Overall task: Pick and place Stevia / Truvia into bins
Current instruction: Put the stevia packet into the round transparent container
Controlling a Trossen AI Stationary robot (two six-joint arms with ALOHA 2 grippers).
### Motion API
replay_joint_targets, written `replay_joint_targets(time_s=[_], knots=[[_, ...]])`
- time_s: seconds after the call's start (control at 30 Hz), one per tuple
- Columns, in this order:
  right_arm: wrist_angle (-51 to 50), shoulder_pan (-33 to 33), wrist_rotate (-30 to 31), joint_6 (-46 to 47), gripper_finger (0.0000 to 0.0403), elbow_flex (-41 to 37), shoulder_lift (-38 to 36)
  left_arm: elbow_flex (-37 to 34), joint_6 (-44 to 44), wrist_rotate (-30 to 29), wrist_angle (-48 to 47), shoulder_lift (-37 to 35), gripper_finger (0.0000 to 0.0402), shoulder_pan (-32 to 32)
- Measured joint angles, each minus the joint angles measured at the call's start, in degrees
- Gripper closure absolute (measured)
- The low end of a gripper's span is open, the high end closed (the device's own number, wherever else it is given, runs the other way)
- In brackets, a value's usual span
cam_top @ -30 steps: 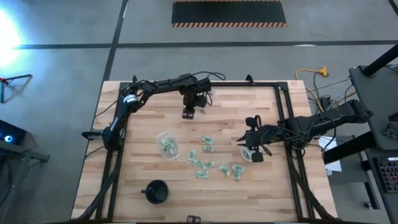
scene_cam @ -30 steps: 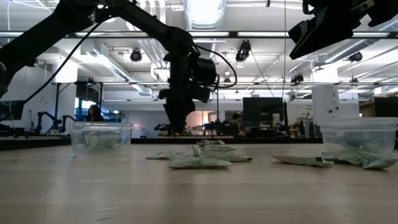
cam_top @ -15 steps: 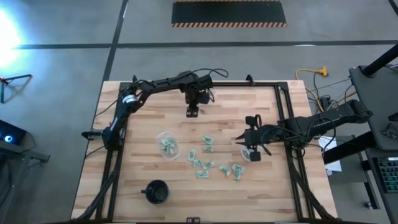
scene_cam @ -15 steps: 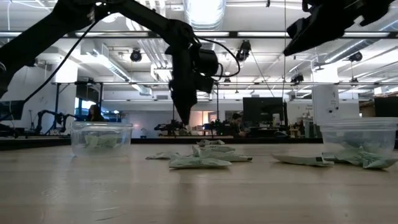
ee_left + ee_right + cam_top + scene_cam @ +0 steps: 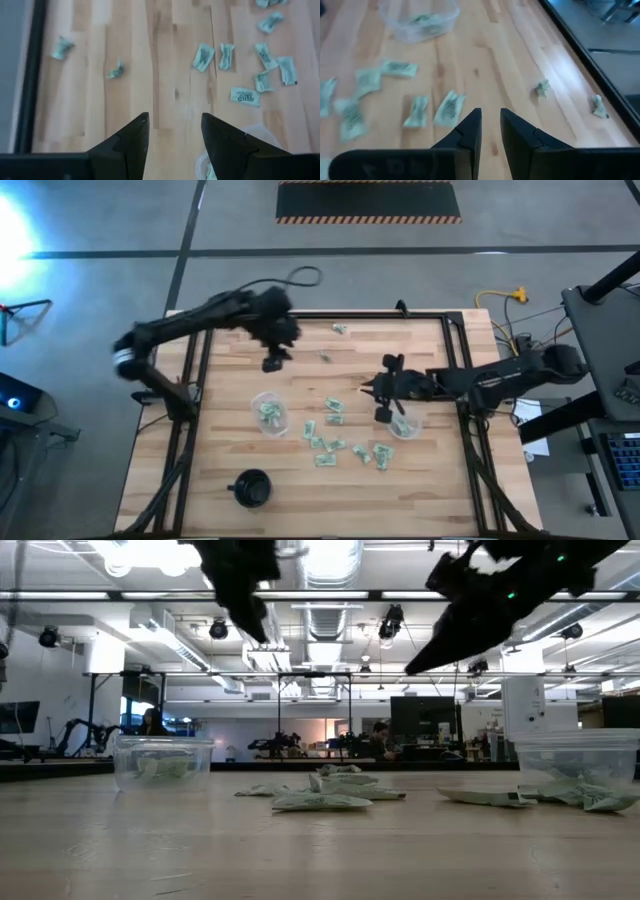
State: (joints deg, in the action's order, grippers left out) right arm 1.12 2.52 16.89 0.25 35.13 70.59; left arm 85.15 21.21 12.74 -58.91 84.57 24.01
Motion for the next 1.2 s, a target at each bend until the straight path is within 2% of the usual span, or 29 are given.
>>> replay_joint_targets(time_s=[0.13,0.27,0.33,0.43,0.5,0.7,0.9,1.03,1.2], knots=[[2.2,-5.0,-6.6,-0.4,0.033,2.5,5.4,-12.9,-1.3,-0.7,10.1,-13.1,0.0237,-0.1],[2.1,-8.6,-7.0,-0.7,0.0302,6.5,9.8,-24.7,-1.4,-2.9,20.6,-24.3,0.0237,-0.1],[1.3,-10.0,-8.9,-0.8,0.0287,8.2,11.5,-29.7,-1.4,-3.1,25.2,-28.6,0.0237,-0.1],[0.0,-11.4,-16.3,-1.2,0.0267,10.6,14.0,-35.9,-1.5,-3.0,29.1,-33.4,0.0237,-0.1],[-1.7,-11.5,-18.4,-2.1,0.0257,11.9,16.2,-39.2,-2.5,-3.0,30.7,-35.3,0.0237,-0.1],[-3.0,-13.9,-13.9,-2.5,0.0241,19.3,24.3,-45.7,-4.5,-3.0,37.5,-38.7,0.0237,-0.1],[-14.0,-18.5,-13.8,-0.5,0.0238,29.6,31.5,-49.9,-7.3,-3.0,44.1,-41.2,0.0237,-0.1],[-16.0,-20.3,-13.7,-3.7,0.0238,33.5,35.3,-52.7,-7.6,-3.0,45.9,-42.8,0.0237,-0.1],[-15.8,-21.6,-14.1,-8.4,0.0238,36.5,39.2,-52.6,-7.1,-3.7,46.6,-45.2,0.0237,-0.1]])
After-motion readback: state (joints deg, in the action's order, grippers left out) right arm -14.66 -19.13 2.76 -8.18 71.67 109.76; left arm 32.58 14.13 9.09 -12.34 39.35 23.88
